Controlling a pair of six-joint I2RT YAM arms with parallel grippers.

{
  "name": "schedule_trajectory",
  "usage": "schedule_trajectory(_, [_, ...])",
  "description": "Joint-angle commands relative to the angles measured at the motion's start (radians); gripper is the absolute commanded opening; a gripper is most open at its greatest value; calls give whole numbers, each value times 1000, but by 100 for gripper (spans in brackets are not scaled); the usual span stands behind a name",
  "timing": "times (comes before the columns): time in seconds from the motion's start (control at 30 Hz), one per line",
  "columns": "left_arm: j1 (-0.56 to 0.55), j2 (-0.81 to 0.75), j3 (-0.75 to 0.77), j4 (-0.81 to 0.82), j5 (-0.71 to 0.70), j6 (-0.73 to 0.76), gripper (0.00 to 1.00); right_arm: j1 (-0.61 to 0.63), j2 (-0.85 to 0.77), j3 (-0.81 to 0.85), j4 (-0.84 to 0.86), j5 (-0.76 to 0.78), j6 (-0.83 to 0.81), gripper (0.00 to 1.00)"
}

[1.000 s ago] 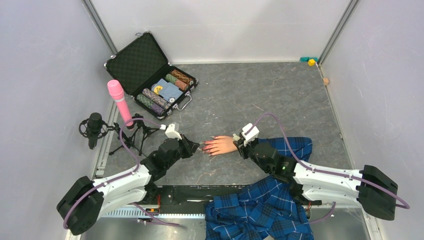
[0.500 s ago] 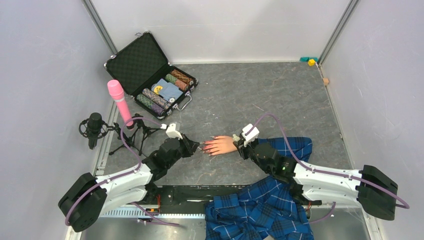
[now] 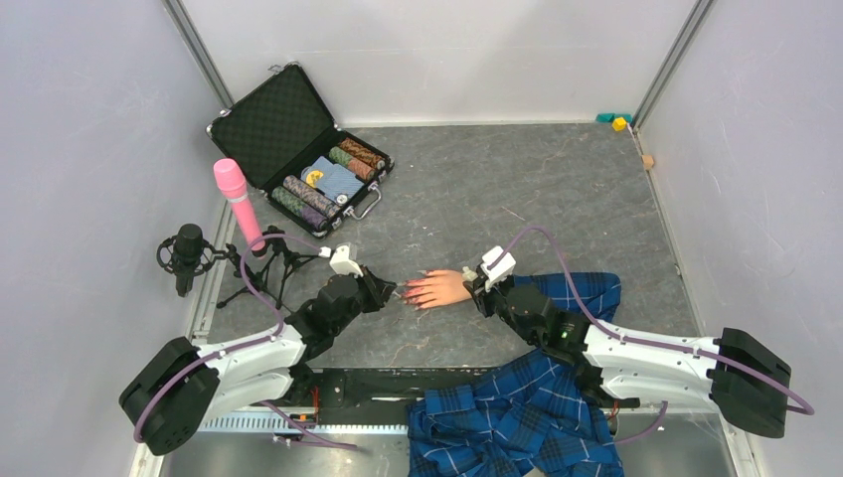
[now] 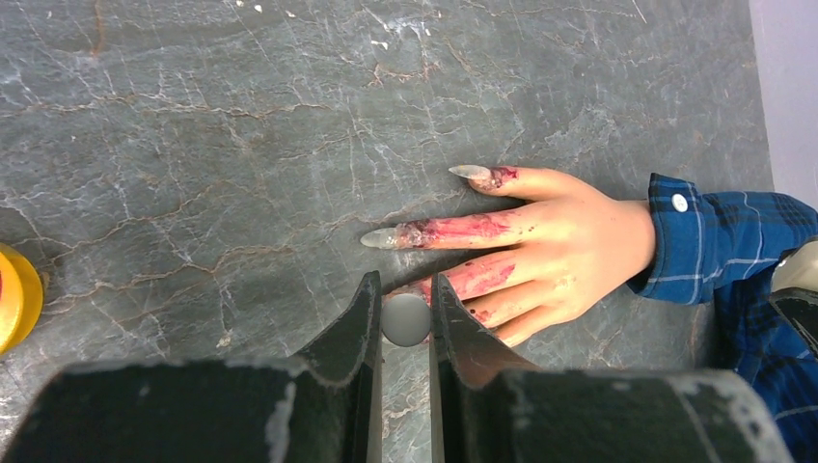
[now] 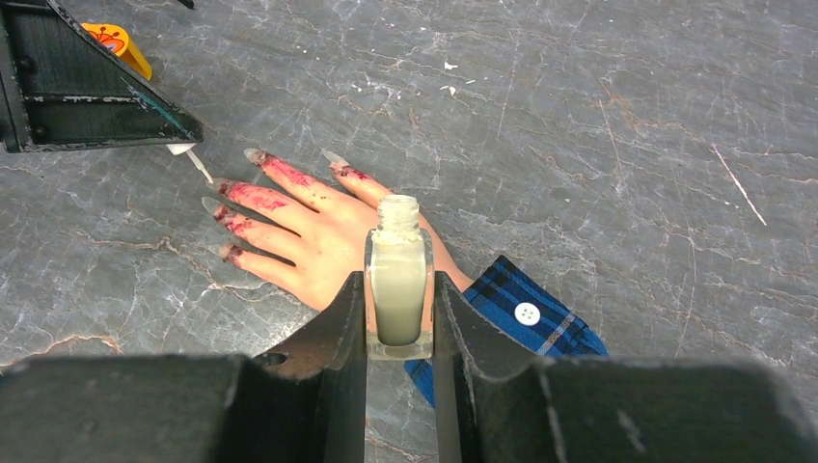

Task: Paint the nails
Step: Paint the nail polish on the nail.

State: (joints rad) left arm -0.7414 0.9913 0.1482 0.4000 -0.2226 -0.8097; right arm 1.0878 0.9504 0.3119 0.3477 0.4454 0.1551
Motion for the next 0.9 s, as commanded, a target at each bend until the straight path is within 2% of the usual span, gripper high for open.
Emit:
schedule_trajectory(0.0, [5, 16, -9, 72, -42, 23, 2, -3, -17, -9, 70, -5, -8, 0])
schedule_trajectory(0.87, [11, 82, -19, 135, -17, 16, 2, -3, -12, -17, 79, -8, -4, 0])
